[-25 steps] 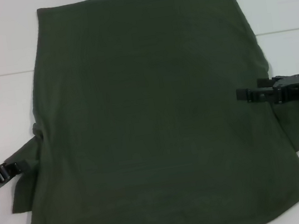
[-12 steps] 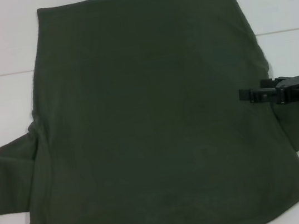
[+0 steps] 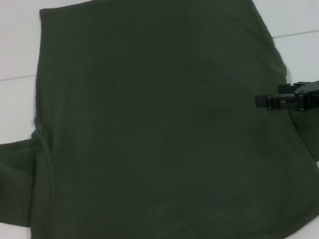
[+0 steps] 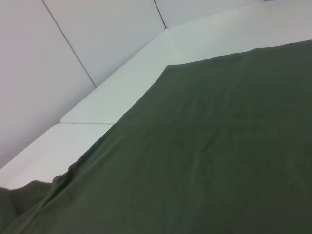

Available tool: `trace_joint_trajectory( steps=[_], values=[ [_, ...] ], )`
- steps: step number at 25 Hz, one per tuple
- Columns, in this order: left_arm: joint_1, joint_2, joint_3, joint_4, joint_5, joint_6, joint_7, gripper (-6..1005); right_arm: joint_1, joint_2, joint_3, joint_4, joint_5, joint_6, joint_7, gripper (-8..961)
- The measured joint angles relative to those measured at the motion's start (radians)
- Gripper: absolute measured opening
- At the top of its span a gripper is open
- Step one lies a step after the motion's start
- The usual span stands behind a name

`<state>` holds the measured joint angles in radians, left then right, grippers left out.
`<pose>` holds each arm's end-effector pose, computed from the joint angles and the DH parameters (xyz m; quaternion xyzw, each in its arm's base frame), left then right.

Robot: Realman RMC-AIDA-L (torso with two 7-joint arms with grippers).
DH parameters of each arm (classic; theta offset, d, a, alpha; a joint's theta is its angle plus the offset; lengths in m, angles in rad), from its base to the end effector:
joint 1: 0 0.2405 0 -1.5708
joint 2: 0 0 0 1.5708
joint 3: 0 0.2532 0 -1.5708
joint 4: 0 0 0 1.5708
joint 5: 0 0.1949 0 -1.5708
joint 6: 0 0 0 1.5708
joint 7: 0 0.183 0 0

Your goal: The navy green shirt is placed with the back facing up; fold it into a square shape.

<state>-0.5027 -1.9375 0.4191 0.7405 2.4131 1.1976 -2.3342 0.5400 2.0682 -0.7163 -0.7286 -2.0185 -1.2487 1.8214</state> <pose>-0.3784 0.3647 0.0771 -0.6646 -0.6497 -0.1560 0.3344 0.2648 0.3823 -0.0101 -0.8564 0.4081 0.2132 0.2336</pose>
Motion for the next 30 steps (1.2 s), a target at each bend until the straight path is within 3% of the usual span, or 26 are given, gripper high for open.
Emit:
trace_joint_trajectory(
  steps=[18, 27, 30],
  values=[
    [-0.011, 0.003, 0.001, 0.069, 0.072, -0.014, -0.085, 1, 0.001, -0.004, 0.0, 0.0, 0.001, 0.0, -0.001, 942],
    [-0.048, 0.009, 0.001, 0.162, 0.07, 0.188, -0.178, 2, 0.0, -0.004, 0.0, 0.001, 0.001, 0.0, -0.001, 942],
    [-0.063, 0.001, 0.001, 0.191, 0.068, 0.257, -0.229, 2, 0.0, -0.003, 0.0, 0.002, 0.002, 0.0, -0.003, 942]
  ],
)
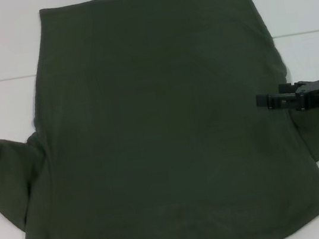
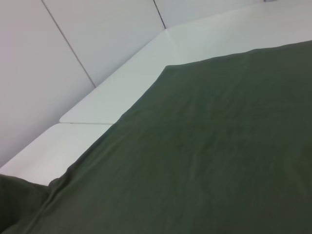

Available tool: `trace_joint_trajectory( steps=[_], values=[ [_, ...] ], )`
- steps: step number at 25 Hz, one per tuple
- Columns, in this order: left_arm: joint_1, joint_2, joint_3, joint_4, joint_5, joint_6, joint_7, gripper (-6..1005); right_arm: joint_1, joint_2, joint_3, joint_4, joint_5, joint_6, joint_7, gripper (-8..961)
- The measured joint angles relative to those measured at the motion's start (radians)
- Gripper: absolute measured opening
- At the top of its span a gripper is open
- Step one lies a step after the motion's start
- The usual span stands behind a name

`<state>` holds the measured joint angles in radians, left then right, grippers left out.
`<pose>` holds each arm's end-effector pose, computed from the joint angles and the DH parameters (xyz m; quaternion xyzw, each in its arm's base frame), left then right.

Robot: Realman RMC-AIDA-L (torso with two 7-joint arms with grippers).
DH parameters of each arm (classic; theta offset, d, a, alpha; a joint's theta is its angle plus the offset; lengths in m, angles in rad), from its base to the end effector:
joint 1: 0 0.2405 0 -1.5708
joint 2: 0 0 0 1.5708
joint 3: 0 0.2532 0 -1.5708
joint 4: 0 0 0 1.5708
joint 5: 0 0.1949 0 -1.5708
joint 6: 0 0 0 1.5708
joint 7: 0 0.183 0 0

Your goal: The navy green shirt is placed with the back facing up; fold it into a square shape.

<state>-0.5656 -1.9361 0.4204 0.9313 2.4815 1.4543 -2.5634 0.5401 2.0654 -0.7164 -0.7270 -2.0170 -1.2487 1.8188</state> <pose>-0.3290 0.3718 0.0952 -0.6694 -0.6728 -0.1571 0.2730 0.2653 0.3826 -0.0091 -0.8567 0.4071 0.2129 0.2345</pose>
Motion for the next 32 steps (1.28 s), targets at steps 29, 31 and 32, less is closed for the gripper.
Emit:
trace_joint_trajectory(
  steps=[29, 31, 32],
  values=[
    [-0.136, -0.08, 0.003, -0.239, -0.068, -0.075, -0.025, 15, 0.0, -0.004, 0.002, 0.014, -0.003, 0.007, 0.002, 942],
    [-0.139, -0.074, 0.003, -0.252, -0.07, -0.069, -0.025, 21, 0.0, -0.004, 0.002, 0.014, -0.004, 0.007, 0.002, 942],
    [-0.14, -0.072, 0.003, -0.256, -0.07, -0.067, -0.024, 24, 0.0, -0.004, 0.002, 0.015, -0.004, 0.008, 0.001, 942]
  ],
)
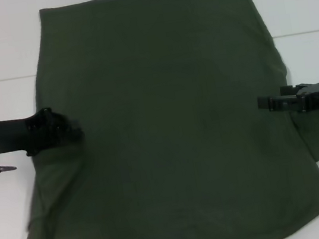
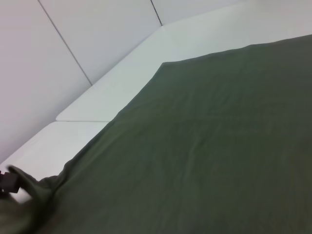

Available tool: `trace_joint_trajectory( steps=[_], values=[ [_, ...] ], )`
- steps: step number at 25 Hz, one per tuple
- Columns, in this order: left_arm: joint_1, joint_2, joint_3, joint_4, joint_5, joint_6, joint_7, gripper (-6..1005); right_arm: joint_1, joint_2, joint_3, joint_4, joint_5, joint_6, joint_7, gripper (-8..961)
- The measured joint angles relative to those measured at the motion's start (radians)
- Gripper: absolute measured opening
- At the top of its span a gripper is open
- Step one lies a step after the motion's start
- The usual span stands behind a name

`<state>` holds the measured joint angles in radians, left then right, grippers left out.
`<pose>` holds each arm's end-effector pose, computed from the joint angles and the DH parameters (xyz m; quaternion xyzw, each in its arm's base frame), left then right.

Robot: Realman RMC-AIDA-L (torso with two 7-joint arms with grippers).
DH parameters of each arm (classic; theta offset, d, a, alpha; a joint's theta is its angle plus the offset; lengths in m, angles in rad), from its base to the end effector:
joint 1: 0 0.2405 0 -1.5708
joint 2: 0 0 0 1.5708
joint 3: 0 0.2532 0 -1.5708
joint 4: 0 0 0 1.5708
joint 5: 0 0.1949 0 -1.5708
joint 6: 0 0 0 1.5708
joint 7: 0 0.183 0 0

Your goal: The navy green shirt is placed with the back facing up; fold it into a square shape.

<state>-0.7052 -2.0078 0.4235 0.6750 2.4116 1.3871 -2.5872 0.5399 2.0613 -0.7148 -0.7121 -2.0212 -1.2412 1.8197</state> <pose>-0.2697 0.3938 0.0092 -0.6689 -0.7006 -0.2036 0.1426 0.2691 0.3818 -0.0101 -0.8544 0.4133 0.2097 0.2350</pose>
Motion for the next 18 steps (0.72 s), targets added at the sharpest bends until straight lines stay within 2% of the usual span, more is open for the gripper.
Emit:
trace_joint_trajectory(
  steps=[3, 8, 15, 18],
  values=[
    [0.001, 0.004, -0.002, -0.004, -0.014, 0.033, 0.021, 92, 0.0, 0.0, 0.0, 0.003, 0.0, 0.0, -0.001, 942],
    [0.012, 0.024, -0.012, -0.028, -0.182, 0.221, 0.187, 206, -0.002, -0.002, 0.0, 0.01, -0.001, 0.001, -0.001, 942],
    [0.088, 0.055, 0.002, 0.008, -0.161, 0.181, 0.165, 545, 0.001, -0.007, 0.0, 0.011, -0.002, -0.006, 0.026, 942],
    [0.127, 0.059, 0.002, 0.012, -0.143, 0.162, 0.155, 677, 0.0, -0.011, 0.0, 0.012, -0.001, -0.007, 0.042, 942]
  ],
)
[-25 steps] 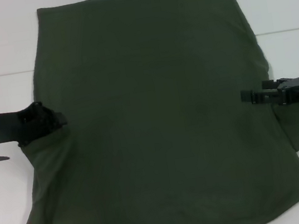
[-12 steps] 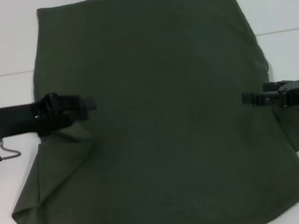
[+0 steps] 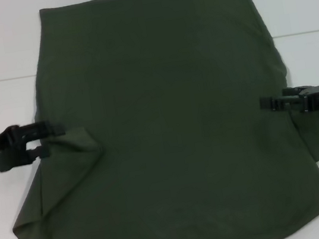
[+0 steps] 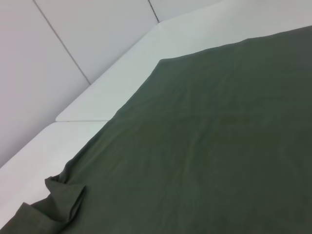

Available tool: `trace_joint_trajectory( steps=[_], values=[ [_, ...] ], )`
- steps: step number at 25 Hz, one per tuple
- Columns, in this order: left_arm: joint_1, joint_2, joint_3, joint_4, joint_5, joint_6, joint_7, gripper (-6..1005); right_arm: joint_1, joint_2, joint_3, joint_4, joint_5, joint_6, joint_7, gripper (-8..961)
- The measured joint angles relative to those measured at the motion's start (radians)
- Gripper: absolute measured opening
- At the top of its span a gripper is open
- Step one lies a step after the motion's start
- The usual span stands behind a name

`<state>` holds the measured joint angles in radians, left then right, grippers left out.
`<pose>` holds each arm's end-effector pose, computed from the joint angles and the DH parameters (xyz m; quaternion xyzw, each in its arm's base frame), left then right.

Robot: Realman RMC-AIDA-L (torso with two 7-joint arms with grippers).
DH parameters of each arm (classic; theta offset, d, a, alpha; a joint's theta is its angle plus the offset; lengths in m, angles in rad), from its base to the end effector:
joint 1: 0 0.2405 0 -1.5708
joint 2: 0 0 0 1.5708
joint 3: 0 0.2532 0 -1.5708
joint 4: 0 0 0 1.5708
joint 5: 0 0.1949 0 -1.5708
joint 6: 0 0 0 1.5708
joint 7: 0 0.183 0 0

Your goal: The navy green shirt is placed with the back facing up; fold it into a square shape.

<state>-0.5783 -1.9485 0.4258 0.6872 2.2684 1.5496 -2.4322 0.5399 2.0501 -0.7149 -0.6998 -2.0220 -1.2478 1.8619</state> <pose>-0.2890 0.3585 0.0390 -0.6975 -0.6657 -0.2379 0.1171 0.2720 0.3808 -0.0084 -0.8456 0.4336 0.2120 0.2280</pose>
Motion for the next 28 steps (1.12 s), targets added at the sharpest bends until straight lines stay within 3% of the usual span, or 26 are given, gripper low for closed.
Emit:
trace_joint_trajectory(
  steps=[6, 11, 13, 16, 19, 21, 24, 28],
  values=[
    [0.048, -0.01, 0.016, 0.017, -0.004, -0.018, 0.049, 830, 0.0, -0.006, 0.003, 0.0, 0.004, -0.001, 0.026, 942],
    [0.063, -0.038, -0.002, 0.02, -0.084, 0.04, 0.287, 830, 0.0, -0.023, 0.037, 0.001, 0.003, -0.002, 0.079, 942],
    [0.067, -0.057, -0.002, 0.021, -0.109, 0.087, 0.422, 829, 0.001, -0.049, 0.039, 0.0, -0.006, -0.007, 0.142, 942],
    [0.068, -0.075, 0.003, 0.023, -0.109, 0.096, 0.489, 829, 0.011, -0.114, 0.033, 0.0, -0.064, -0.019, 0.307, 941],
    [0.067, -0.08, 0.007, 0.024, -0.109, 0.089, 0.494, 830, 0.033, -0.191, 0.033, 0.0, -0.162, -0.047, 0.5, 941],
    [0.067, -0.081, 0.006, 0.027, -0.113, 0.09, 0.498, 830, 0.052, -0.227, 0.036, -0.001, -0.221, -0.076, 0.584, 941],
    [0.066, -0.083, 0.002, 0.03, -0.117, 0.099, 0.505, 830, 0.074, -0.243, 0.04, -0.01, -0.295, -0.094, 0.644, 941],
    [0.063, -0.086, 0.002, 0.03, -0.123, 0.102, 0.508, 831, 0.101, -0.237, 0.038, -0.004, -0.355, -0.075, 0.662, 941]
  ],
)
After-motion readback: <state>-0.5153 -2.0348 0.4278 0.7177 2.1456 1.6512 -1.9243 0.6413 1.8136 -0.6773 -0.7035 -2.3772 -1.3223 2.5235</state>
